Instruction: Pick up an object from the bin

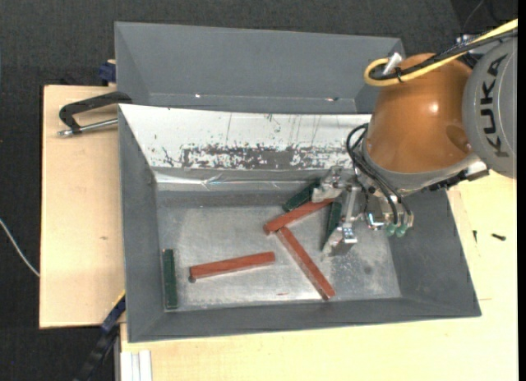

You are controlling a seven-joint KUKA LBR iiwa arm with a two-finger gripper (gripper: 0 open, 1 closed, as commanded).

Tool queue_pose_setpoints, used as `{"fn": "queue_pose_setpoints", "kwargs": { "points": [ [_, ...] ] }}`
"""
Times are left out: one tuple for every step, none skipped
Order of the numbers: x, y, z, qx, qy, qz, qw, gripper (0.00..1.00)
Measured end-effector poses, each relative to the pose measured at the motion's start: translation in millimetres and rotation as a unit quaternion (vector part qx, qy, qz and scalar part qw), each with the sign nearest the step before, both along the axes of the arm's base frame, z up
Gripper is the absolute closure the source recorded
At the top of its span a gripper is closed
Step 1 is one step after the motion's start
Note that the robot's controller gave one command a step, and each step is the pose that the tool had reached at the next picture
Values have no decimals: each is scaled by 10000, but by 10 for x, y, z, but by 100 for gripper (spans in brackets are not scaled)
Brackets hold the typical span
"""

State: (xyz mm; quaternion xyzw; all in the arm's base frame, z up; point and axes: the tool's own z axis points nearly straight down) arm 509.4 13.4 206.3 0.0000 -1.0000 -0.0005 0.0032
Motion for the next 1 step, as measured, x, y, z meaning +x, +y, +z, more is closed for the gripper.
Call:
{"fn": "queue_pose_setpoints", "kwargs": {
  "points": [
    [10,-1,39,1,-36,-3,10000,0]
  ]
}}
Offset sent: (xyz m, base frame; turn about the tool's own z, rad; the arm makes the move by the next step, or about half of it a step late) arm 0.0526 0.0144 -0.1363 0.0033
